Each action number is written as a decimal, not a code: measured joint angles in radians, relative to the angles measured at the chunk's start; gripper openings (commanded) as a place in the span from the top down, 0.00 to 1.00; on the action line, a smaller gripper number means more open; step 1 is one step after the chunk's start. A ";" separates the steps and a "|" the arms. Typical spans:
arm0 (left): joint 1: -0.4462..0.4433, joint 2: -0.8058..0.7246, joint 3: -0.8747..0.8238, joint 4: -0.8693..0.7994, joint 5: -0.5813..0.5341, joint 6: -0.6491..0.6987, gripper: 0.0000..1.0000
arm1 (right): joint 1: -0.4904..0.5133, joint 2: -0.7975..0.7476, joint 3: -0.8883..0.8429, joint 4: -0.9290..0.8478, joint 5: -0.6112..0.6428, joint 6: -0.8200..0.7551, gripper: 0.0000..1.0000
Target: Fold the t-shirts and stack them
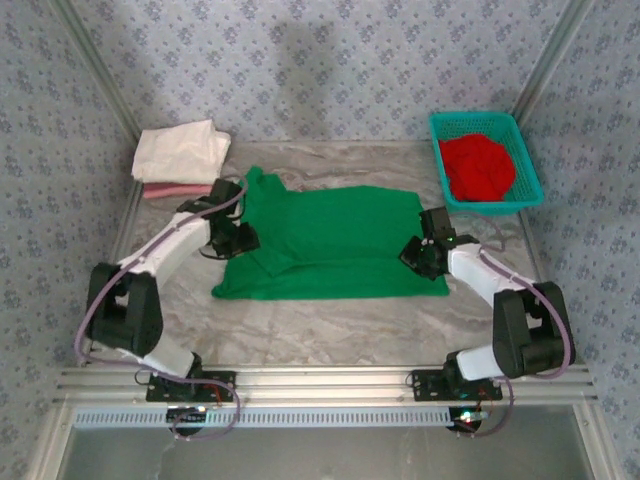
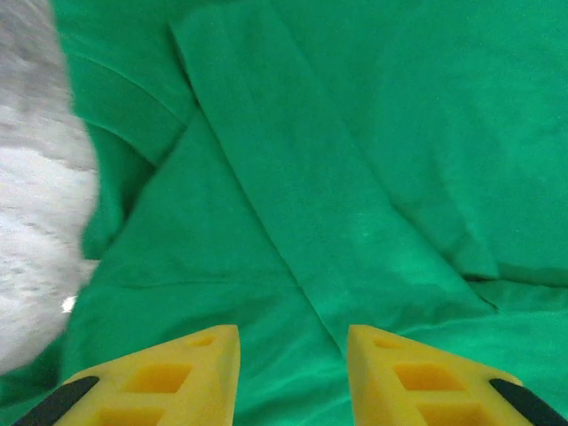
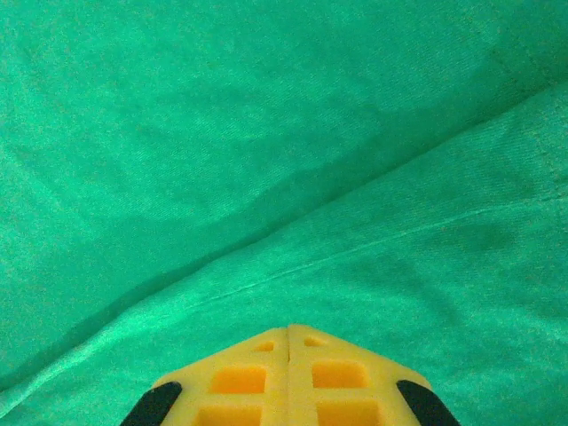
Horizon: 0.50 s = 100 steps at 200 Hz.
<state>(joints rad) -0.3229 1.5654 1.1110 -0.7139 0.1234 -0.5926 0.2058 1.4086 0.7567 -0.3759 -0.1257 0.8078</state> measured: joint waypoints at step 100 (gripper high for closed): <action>-0.085 0.197 -0.014 0.139 0.021 -0.061 0.54 | 0.001 0.050 0.008 0.044 0.009 -0.016 0.91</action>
<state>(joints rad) -0.4084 1.7622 1.0969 -0.5751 0.1448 -0.6537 0.2066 1.4582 0.7643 -0.3317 -0.1165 0.7921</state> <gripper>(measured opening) 0.445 0.088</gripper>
